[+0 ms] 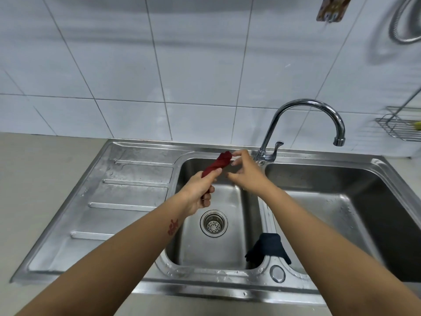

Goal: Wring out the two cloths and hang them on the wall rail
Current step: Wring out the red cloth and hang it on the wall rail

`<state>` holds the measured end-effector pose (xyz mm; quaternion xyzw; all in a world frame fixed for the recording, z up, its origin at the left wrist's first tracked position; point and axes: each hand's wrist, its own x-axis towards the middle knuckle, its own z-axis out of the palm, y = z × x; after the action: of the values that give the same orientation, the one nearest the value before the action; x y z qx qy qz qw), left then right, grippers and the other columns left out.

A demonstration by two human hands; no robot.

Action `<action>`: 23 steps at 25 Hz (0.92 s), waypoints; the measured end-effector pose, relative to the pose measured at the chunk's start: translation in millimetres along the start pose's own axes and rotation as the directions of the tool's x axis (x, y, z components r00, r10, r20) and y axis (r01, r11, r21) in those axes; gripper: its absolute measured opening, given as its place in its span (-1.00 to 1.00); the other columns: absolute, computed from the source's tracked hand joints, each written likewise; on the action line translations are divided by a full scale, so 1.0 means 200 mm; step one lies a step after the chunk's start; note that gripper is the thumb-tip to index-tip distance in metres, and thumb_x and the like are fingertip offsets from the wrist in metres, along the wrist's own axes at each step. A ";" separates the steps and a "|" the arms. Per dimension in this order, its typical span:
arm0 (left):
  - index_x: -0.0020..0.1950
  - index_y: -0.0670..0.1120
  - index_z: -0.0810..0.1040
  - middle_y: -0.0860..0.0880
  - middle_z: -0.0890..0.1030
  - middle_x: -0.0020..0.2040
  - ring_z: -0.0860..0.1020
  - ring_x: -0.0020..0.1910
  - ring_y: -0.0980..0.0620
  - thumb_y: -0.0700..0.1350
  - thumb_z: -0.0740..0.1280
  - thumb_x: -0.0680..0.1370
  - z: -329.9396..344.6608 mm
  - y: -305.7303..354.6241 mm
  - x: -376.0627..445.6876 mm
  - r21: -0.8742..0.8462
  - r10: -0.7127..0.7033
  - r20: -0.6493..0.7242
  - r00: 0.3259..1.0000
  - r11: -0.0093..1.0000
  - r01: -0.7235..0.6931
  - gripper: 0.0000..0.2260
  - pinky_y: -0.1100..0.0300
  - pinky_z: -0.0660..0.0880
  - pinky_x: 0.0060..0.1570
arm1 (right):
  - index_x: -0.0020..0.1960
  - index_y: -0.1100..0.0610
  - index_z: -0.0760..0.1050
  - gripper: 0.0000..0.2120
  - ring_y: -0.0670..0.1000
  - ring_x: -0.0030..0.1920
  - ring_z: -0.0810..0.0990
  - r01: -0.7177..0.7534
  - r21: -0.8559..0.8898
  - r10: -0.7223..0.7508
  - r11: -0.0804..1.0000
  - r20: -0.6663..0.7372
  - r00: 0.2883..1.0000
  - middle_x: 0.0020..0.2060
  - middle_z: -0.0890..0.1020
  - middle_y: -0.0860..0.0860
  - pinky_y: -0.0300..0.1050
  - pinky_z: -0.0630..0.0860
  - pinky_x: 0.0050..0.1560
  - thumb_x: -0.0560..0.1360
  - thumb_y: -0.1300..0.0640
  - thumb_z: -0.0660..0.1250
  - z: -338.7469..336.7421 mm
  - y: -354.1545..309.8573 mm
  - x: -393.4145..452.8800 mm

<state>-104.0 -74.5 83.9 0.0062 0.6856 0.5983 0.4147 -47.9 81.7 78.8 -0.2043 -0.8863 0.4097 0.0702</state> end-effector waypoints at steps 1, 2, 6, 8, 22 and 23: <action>0.02 -0.03 0.47 0.02 0.36 -0.40 0.23 -0.56 0.12 0.22 0.28 0.52 -0.01 0.00 0.00 0.004 0.003 -0.017 1.000 1.000 -0.003 -0.67 0.33 0.20 -0.58 | 0.18 0.00 0.36 -0.61 0.04 -0.12 0.62 -0.053 0.163 0.050 0.985 0.024 0.998 0.02 0.56 0.04 -0.11 0.49 -0.19 0.43 0.07 0.43 0.01 0.00 0.00; 0.00 -0.02 0.48 0.01 0.37 -0.39 0.23 -0.55 0.11 0.26 0.21 0.54 -0.02 0.00 0.00 0.017 0.004 -0.027 1.000 1.000 -0.004 -0.65 0.32 0.21 -0.56 | 0.14 0.02 0.40 -0.70 0.02 -0.18 0.63 -0.097 0.267 0.090 0.959 0.041 0.995 -0.04 0.59 0.07 -0.11 0.50 -0.22 0.46 0.06 0.41 0.00 -0.01 0.00; 0.00 0.02 0.48 -0.04 0.42 -0.33 0.28 -0.49 0.08 0.19 0.12 0.60 -0.02 -0.02 0.01 0.081 0.081 -0.017 0.997 0.994 -0.080 -0.72 0.28 0.26 -0.51 | 0.03 0.11 0.43 -0.85 -0.01 -0.31 0.60 -0.120 0.372 0.141 0.920 -0.028 0.990 -0.12 0.59 0.07 -0.12 0.48 -0.23 0.54 0.08 0.33 -0.02 -0.08 0.01; 0.04 -0.01 0.48 -0.05 0.45 -0.28 0.31 -0.47 0.07 0.14 0.17 0.61 -0.01 -0.02 0.01 0.148 0.150 -0.003 0.989 0.978 -0.148 -0.75 0.27 0.29 -0.49 | -0.05 0.12 0.41 -0.90 -0.02 -0.34 0.53 -0.100 0.371 0.147 0.923 -0.100 0.984 -0.20 0.56 0.05 -0.14 0.44 -0.24 0.54 0.13 0.32 -0.03 -0.09 0.02; 0.18 -0.01 0.50 -0.02 0.60 -0.04 0.55 -0.05 0.06 0.03 0.30 0.57 0.00 0.13 0.01 0.375 0.575 -0.038 0.817 0.766 -0.522 -0.78 0.26 0.45 -0.04 | -0.17 0.05 0.33 -0.81 -0.20 -0.44 0.38 0.160 0.208 -0.126 0.965 -0.168 0.978 -0.41 0.43 -0.12 -0.28 0.31 -0.34 0.54 0.25 0.28 -0.03 -0.19 0.01; 0.10 -0.07 0.54 0.00 0.60 -0.08 0.54 -0.08 0.08 -0.02 0.30 0.58 0.00 0.16 0.00 0.370 0.596 -0.045 0.801 0.755 -0.541 -0.83 0.32 0.44 -0.08 | -0.16 0.06 0.33 -0.82 -0.22 -0.46 0.40 0.167 0.184 -0.135 0.969 -0.171 0.976 -0.42 0.43 -0.13 -0.33 0.31 -0.35 0.53 0.23 0.30 -0.03 -0.20 0.01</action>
<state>-119.2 -66.1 110.4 0.2381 0.7743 0.5671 0.1487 -59.8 63.3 112.3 -0.1598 -0.8458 0.4718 0.1910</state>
